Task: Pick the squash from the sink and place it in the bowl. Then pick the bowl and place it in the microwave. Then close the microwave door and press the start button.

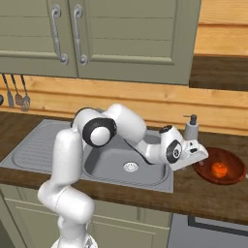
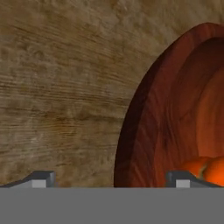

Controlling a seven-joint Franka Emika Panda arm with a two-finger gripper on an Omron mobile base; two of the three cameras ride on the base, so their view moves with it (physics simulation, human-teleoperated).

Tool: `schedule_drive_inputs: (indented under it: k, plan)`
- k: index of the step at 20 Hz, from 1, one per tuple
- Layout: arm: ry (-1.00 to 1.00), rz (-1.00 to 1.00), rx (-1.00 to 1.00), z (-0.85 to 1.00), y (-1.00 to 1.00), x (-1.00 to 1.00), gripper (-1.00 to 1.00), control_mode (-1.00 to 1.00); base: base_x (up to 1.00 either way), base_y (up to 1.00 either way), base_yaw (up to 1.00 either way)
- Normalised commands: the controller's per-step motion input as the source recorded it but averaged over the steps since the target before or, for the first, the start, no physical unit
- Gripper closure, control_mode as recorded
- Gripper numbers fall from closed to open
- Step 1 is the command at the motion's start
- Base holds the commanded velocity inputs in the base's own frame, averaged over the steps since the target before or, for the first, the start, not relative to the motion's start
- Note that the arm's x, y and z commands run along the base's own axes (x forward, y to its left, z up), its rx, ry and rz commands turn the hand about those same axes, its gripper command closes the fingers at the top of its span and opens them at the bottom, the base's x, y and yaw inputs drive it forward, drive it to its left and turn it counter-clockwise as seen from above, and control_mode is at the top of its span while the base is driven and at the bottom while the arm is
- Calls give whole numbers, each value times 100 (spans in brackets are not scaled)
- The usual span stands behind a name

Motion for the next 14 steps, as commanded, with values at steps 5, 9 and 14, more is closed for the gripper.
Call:
schedule_drive_inputs:
  k: [5, 9, 14]
  plan:
    - [4, 0, 1, -4, -13, 5, 100, -100, 0, 0, 0]
    - [0, 1, 3, 18, 5, -38, 100, -100, 0, 0, 0]
    - [1, 16, 0, 86, 50, -72, 100, -100, 0, 0, 0]
